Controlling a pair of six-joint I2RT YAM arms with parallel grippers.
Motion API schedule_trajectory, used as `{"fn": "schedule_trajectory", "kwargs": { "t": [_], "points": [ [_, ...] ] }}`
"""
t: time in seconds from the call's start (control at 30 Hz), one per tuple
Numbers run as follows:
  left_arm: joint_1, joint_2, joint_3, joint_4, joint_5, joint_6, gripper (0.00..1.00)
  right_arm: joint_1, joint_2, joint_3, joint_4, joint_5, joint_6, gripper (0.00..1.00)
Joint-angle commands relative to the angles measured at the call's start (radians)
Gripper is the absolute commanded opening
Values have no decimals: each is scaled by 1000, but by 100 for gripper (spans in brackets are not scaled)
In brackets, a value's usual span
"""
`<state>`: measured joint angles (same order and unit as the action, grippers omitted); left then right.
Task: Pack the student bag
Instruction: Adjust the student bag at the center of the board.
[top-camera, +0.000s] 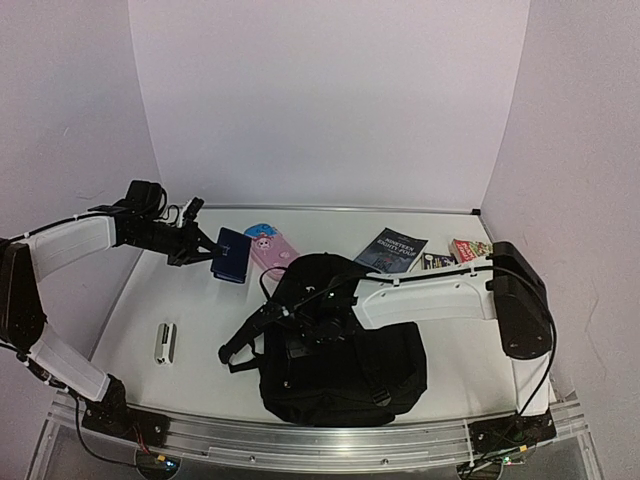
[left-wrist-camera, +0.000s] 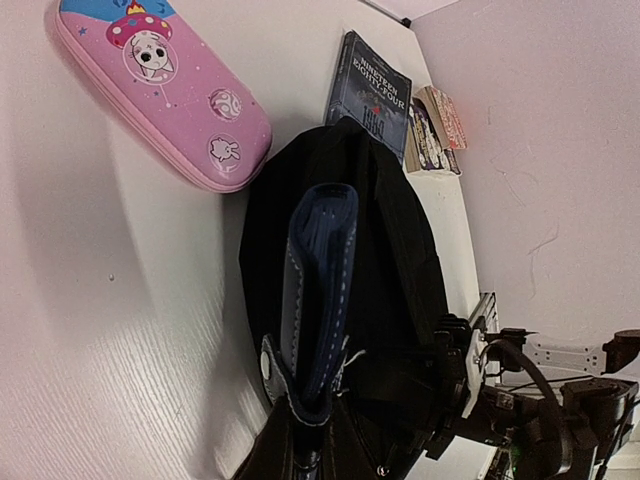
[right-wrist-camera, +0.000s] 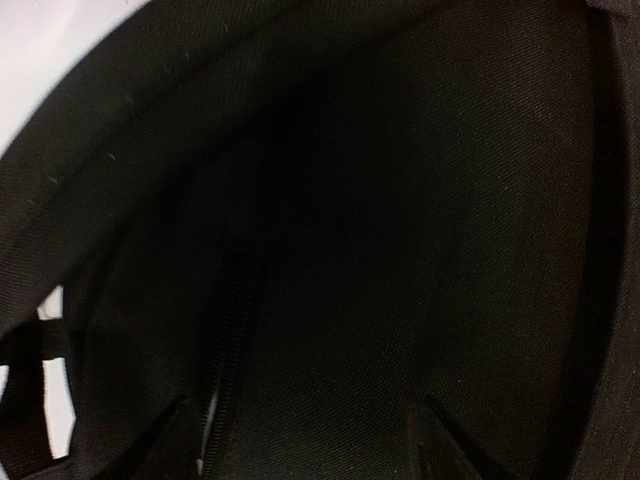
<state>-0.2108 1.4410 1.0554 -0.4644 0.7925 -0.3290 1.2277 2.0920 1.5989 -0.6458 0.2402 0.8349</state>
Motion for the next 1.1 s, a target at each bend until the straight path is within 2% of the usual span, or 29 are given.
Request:
{"fn": "schedule_trajectory", "kwargs": {
  "t": [0.0,0.23,0.4,0.53,0.67,0.77,1.07],
  "points": [
    [-7,-7,29,21,19,22,0,8,39,48,-88,16,10,59],
    [-12,-2,32,17,17,25,0,12,93,76,-89,8,6,54],
    [-22,-7,35,10,10,28,0,12,134,72,-87,31,28,46],
    [-39,-27,38,11,-13,-5,0,12,143,77,-72,42,41,32],
    [-83,-60,21,50,-12,-128,0,11,126,76,-47,55,60,11],
    [-119,-94,-3,56,-29,-206,0,10,83,48,-20,77,87,1],
    [-203,-196,-180,103,13,-421,0,7,-120,-120,144,156,144,0]
  ]
}}
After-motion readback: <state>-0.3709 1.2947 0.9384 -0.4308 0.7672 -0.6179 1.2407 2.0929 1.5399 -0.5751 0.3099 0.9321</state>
